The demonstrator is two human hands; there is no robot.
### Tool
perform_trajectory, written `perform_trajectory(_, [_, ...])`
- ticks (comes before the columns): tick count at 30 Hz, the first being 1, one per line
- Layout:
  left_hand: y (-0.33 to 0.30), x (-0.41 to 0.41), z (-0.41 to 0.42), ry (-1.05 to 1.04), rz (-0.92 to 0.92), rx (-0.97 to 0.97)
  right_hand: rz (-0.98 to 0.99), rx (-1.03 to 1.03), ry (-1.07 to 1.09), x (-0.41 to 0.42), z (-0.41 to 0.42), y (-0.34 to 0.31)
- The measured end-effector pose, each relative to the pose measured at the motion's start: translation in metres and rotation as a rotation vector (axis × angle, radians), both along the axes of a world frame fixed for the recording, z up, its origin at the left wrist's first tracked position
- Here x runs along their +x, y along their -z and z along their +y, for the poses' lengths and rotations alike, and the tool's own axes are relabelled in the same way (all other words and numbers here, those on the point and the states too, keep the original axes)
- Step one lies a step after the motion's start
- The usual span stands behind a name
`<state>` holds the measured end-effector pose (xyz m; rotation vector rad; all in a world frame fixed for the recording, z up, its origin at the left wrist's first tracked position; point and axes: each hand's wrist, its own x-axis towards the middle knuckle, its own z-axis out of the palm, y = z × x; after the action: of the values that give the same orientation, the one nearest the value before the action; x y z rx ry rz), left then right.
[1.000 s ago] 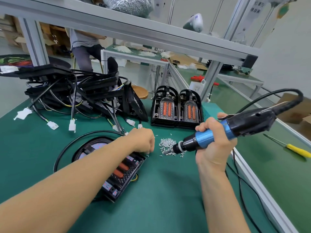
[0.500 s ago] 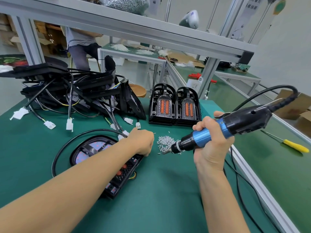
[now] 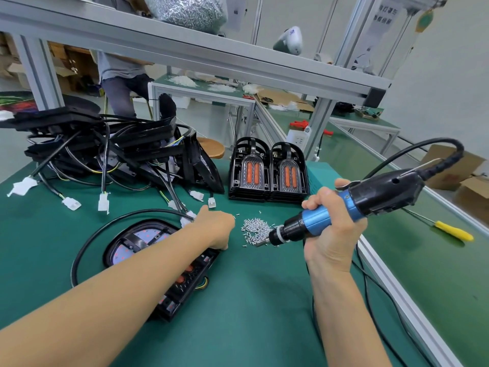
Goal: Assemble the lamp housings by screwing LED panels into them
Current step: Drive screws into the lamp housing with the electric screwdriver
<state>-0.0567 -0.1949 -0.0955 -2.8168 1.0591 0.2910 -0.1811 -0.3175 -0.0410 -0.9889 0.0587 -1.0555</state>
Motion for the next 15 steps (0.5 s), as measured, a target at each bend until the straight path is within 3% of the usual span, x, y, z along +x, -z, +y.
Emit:
perform_trajectory(2, [-0.004, -0.002, 0.003, 0.019, 0.010, -0.108, 0.000, 0.012, -0.003, -0.001, -0.001, -0.001])
perform_trajectory(4, [-0.010, -0.001, 0.010, -0.027, 0.101, -0.372, -0.012, 0.031, -0.003, -0.003, -0.002, -0.003])
perform_trajectory(9, [-0.027, -0.012, 0.049, -0.154, 0.577, -1.111, -0.073, 0.067, -0.034, -0.006, 0.003, -0.018])
perform_trajectory(15, [-0.020, -0.045, 0.102, -0.256, 0.935, -1.545, -0.184, 0.159, -0.236, -0.002, 0.034, -0.039])
